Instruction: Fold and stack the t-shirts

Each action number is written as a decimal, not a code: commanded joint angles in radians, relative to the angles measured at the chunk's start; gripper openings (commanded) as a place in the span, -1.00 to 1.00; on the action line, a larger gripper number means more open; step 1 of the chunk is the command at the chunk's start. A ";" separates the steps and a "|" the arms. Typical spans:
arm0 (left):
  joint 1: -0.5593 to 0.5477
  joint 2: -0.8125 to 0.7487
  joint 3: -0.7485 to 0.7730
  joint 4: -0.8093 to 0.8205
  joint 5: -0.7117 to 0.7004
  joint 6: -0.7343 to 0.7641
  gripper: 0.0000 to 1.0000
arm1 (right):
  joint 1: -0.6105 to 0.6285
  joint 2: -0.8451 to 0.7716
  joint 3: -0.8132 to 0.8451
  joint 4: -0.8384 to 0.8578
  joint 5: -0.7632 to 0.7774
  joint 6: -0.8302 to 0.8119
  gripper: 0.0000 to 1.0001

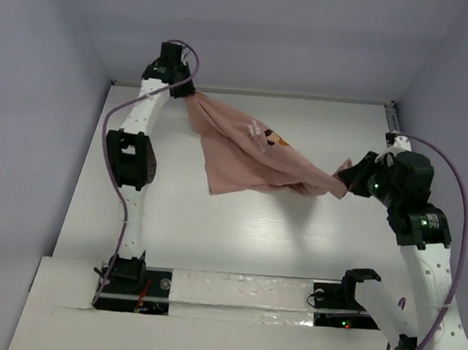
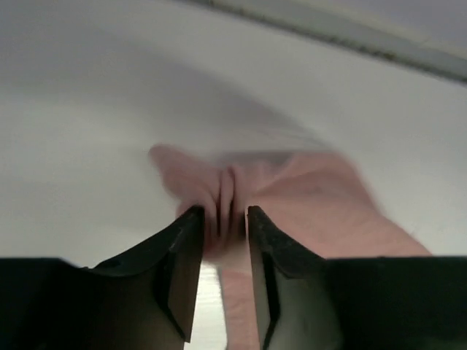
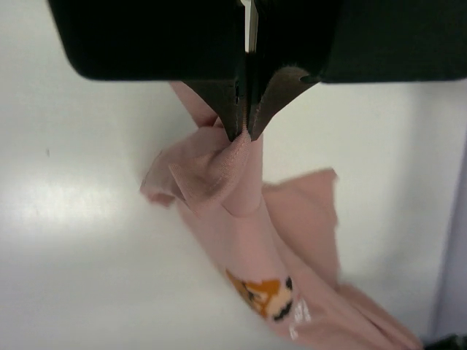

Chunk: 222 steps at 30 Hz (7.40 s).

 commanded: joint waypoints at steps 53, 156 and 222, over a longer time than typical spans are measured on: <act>-0.579 -0.697 -1.532 0.475 -0.555 -1.099 -0.52 | 0.066 -0.103 -0.219 -0.021 0.042 0.056 -1.00; 0.139 -1.437 -1.642 0.380 -0.098 -0.222 -1.00 | 0.713 0.198 -0.754 0.177 0.121 0.797 -0.16; 0.055 -0.589 -0.243 0.301 -0.184 -0.335 -1.00 | 0.012 1.172 1.592 0.110 0.350 -0.141 -1.00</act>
